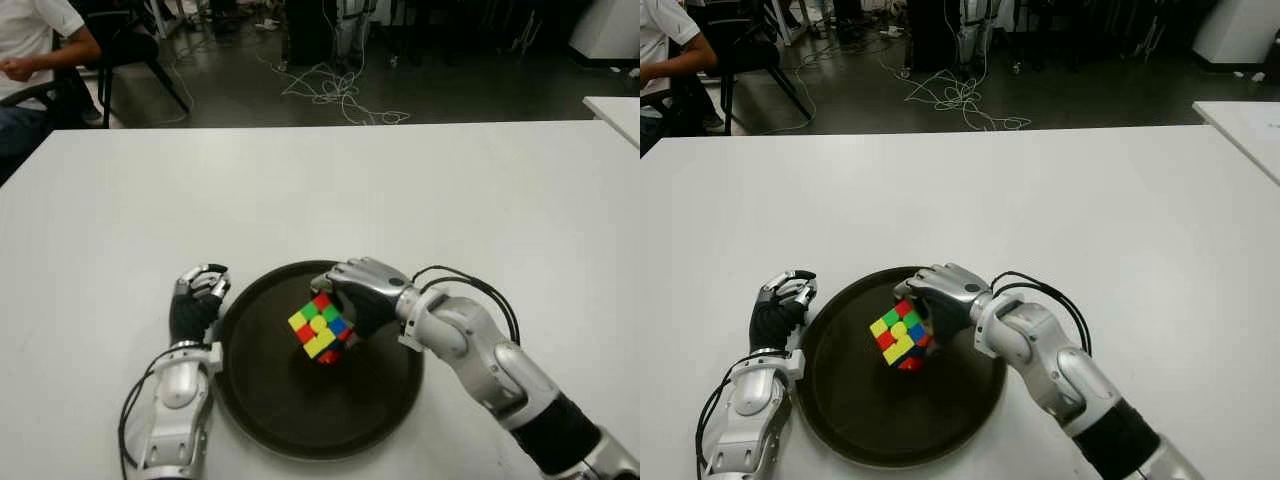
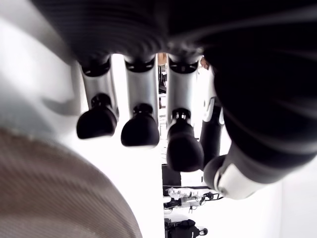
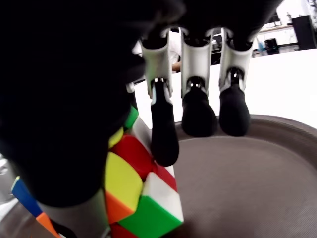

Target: Pick up the Rubik's Cube and put it in the plate

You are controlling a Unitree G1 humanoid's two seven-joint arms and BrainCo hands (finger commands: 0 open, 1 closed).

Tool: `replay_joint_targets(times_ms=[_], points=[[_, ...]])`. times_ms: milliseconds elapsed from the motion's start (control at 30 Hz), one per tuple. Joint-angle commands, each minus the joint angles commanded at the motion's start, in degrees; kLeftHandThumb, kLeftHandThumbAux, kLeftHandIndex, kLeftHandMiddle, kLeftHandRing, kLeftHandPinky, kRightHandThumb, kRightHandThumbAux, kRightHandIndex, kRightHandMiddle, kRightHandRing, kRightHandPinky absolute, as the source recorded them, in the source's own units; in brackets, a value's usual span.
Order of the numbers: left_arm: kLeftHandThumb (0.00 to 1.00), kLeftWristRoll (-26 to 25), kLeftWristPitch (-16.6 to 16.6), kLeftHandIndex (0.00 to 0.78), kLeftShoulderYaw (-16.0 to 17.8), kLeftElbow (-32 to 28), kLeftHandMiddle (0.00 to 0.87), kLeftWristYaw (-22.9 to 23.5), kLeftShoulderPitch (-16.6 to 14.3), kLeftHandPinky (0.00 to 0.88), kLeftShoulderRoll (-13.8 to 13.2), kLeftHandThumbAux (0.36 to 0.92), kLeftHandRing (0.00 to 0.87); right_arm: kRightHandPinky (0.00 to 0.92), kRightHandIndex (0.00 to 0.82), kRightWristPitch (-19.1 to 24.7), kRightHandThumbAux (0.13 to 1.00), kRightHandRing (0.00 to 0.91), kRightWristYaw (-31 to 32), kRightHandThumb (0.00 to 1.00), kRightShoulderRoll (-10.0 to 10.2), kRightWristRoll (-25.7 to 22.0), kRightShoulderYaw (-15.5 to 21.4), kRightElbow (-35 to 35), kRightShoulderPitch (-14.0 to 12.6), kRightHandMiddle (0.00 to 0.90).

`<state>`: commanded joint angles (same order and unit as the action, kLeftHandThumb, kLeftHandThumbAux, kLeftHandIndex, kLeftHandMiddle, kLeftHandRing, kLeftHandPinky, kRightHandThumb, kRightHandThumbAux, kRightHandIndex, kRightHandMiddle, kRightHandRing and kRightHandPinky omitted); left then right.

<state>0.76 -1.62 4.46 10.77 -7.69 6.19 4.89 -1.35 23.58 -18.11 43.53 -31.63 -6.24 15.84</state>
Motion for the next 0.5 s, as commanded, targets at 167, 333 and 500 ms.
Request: replay_joint_targets(times_ms=[167,333,500], points=[[0.71,-0.02,-0.24,0.444,0.07,0.18,0.813,-0.4,-0.07,0.818,0.17,0.704,0.827,0.772,0.55,0.33,0.898,0.802,-1.74,0.0,0.69,1.63,-0.2,2.06,0.49,0.786],[0.71,-0.26,-0.96,0.444,0.23,0.92,0.815,-0.42,-0.31,0.816,0.14,0.705,0.829,0.767,0.515,0.16,0.911,0.794,-5.76,0.0,1.66,3.83,-0.21,4.1,0.72,0.777],[0.71,-0.64,-1.47,0.444,0.38,1.44,0.817,-0.02,-0.41,0.824,0.05,0.705,0.833,0.768,0.531,0.34,0.918,0.794,-9.38,0.0,2.72,5.74,-0.3,5.6,0.67,0.782]])
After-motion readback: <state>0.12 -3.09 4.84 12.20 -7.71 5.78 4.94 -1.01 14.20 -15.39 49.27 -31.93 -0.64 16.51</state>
